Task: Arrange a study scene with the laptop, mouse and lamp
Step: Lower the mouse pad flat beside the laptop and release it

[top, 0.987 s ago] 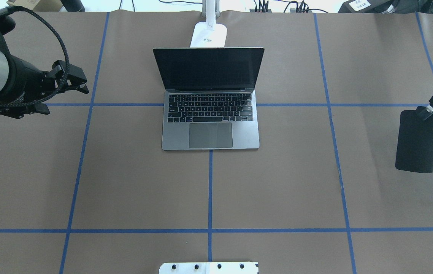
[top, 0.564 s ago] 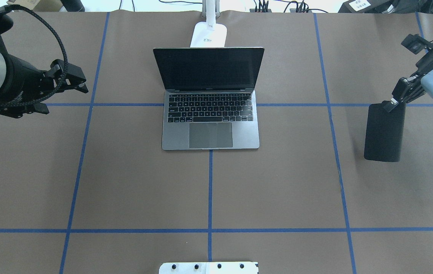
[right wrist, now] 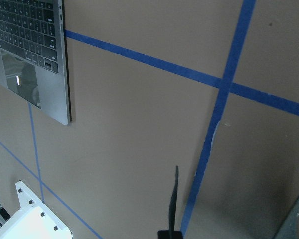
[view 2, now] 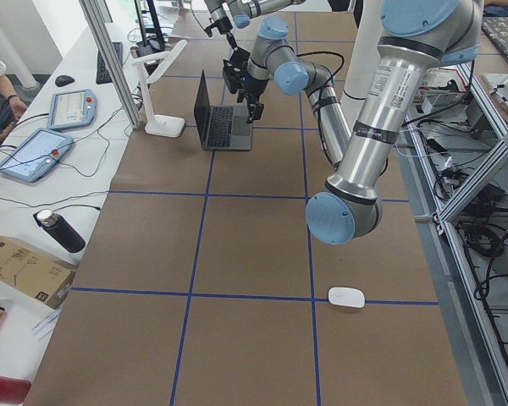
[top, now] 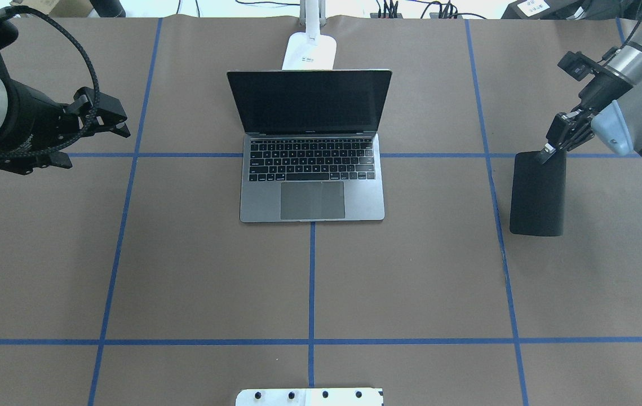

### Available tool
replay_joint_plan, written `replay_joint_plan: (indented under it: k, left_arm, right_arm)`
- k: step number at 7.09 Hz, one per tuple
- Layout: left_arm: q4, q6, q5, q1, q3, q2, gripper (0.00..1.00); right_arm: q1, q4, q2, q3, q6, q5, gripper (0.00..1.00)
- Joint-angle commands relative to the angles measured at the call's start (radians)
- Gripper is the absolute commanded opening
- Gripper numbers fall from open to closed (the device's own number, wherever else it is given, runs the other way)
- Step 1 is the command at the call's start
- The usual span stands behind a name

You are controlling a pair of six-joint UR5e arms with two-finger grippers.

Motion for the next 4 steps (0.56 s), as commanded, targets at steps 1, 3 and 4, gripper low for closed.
replay_joint_plan:
  k: [1, 3, 4]
  left_arm:
    - [0.0, 0.0, 0.0, -0.002, -0.001, 0.001, 1.0]
    - [0.002, 0.0, -0.001, -0.008, -0.004, -0.001, 1.0]
    - [0.002, 0.0, -0.002, -0.008, -0.012, -0.001, 1.0]
  right_arm:
    - [-0.038, 0.007, 0.063, -0.067, 0.007, 0.025, 0.0]
    - [-0.072, 0.009, 0.12, -0.127, 0.009, 0.06, 0.0]
    - [-0.086, 0.009, 0.138, -0.155, 0.009, 0.088, 0.0]
